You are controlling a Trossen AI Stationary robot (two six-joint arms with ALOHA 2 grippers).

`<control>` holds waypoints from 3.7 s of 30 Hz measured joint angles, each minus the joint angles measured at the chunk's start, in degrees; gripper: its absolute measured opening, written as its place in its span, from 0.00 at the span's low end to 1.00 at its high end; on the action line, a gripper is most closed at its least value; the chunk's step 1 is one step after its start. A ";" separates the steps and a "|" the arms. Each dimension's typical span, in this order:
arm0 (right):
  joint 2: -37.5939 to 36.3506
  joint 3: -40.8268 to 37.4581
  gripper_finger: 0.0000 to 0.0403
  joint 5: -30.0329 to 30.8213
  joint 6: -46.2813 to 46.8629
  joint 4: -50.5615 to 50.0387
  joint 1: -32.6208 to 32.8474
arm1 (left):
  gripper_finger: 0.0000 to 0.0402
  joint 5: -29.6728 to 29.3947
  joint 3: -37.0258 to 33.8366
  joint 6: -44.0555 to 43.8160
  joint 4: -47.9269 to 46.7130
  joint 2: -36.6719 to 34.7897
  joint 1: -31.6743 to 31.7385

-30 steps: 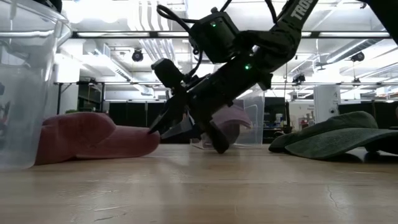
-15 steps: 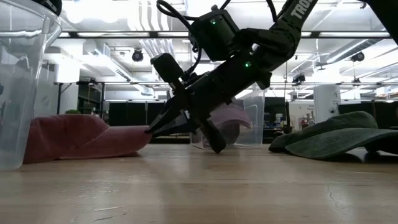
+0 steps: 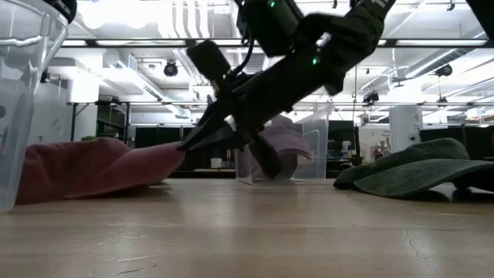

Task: Pick & Place hat
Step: Put the dark red cap into the top transparent bin

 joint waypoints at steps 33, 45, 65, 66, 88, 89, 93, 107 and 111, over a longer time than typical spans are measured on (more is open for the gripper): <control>-27.32 -0.07 0.03 21.57 -8.92 -25.43 7.00 | 0.00 0.09 0.00 -1.03 0.04 0.00 -0.01; -35.49 -0.04 0.03 40.42 -12.98 -25.18 9.71 | 0.00 0.07 0.00 -1.11 0.07 0.00 -0.02; -37.87 0.07 0.03 79.71 -14.60 -22.01 17.27 | 0.00 0.07 0.00 -0.98 0.04 -0.02 -0.01; -37.87 0.07 0.03 80.54 -14.62 -22.02 17.26 | 0.00 0.07 0.00 -1.01 0.04 0.00 -0.02; -30.19 -0.02 0.03 81.14 -10.49 -13.94 16.09 | 0.00 0.05 0.00 0.59 0.04 -0.02 -0.01; -29.05 -0.02 0.03 81.14 -9.02 -13.58 15.47 | 0.00 0.06 0.00 0.59 0.04 -0.02 -0.01; -25.16 0.59 0.03 81.14 -6.64 -12.72 13.11 | 0.00 0.07 0.00 0.51 0.04 -0.02 -0.01; -23.54 6.15 0.03 81.16 -18.24 -12.66 8.92 | 0.00 0.07 0.00 0.42 0.02 -0.02 -0.01; -23.64 6.62 0.03 81.25 -20.41 -12.74 8.93 | 0.00 0.06 0.00 0.65 0.02 -0.02 -0.02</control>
